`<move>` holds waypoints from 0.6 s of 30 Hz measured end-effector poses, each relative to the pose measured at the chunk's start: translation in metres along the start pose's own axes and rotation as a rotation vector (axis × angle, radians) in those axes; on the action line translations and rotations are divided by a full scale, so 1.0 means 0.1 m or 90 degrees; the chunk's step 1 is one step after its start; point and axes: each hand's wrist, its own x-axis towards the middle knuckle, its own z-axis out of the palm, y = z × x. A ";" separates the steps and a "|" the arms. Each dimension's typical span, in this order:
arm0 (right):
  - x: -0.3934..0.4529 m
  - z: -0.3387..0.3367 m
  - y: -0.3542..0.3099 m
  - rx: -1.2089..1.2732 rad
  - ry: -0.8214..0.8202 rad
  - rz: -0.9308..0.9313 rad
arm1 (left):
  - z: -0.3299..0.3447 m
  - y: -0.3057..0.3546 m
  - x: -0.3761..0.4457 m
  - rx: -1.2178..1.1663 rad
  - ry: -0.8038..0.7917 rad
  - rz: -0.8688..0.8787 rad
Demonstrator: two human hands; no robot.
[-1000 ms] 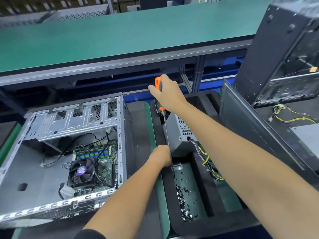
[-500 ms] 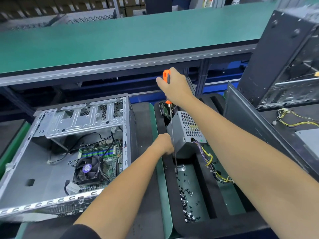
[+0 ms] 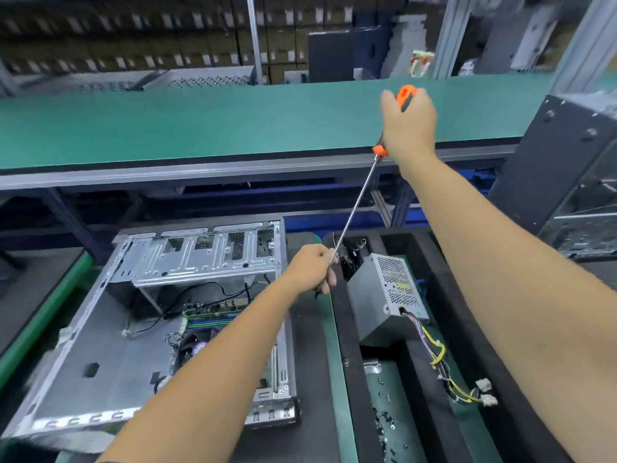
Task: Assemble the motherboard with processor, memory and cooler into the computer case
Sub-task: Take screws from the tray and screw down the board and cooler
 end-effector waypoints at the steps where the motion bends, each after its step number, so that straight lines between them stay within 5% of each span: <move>1: 0.01 0.03 -0.05 0.002 0.017 0.010 | -0.07 0.00 -0.02 -0.040 0.020 -0.006; 5: -0.08 0.28 -0.22 0.013 0.051 0.047 | -0.44 -0.07 -0.11 -0.132 0.125 -0.030; 18: -0.91 1.68 -0.59 0.079 -0.048 0.092 | -1.98 -1.22 -0.74 -0.146 0.227 -0.051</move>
